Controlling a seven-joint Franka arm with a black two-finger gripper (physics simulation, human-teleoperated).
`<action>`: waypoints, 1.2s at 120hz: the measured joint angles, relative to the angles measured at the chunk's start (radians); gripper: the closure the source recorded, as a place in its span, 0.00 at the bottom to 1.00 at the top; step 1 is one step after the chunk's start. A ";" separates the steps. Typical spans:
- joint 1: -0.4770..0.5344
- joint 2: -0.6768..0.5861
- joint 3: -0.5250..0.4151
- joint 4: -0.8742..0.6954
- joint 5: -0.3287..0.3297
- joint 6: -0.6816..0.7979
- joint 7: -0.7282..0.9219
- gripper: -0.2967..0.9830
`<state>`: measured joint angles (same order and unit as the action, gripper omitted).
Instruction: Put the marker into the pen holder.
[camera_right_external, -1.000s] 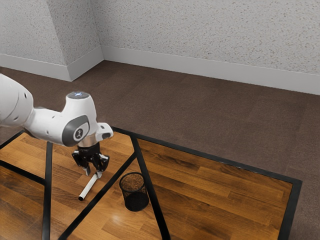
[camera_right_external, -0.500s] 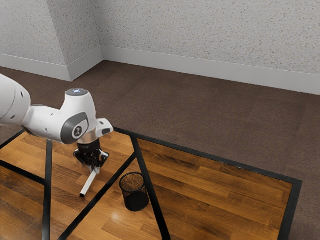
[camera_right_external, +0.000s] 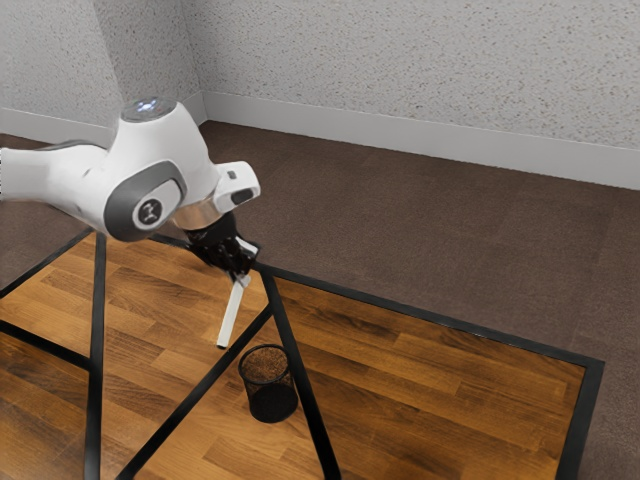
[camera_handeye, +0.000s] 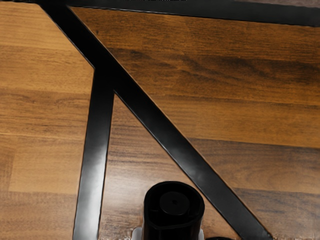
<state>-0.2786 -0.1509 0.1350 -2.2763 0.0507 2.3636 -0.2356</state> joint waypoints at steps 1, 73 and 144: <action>-0.002 0.000 -0.003 0.001 0.000 0.000 -0.001 0.85; -0.050 0.125 -0.064 0.033 -0.012 -0.005 -0.028 0.85; 0.071 0.061 -0.031 0.459 -0.032 -0.556 0.173 0.30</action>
<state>-0.2079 -0.0896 0.1040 -1.8172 0.0188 1.8075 -0.0621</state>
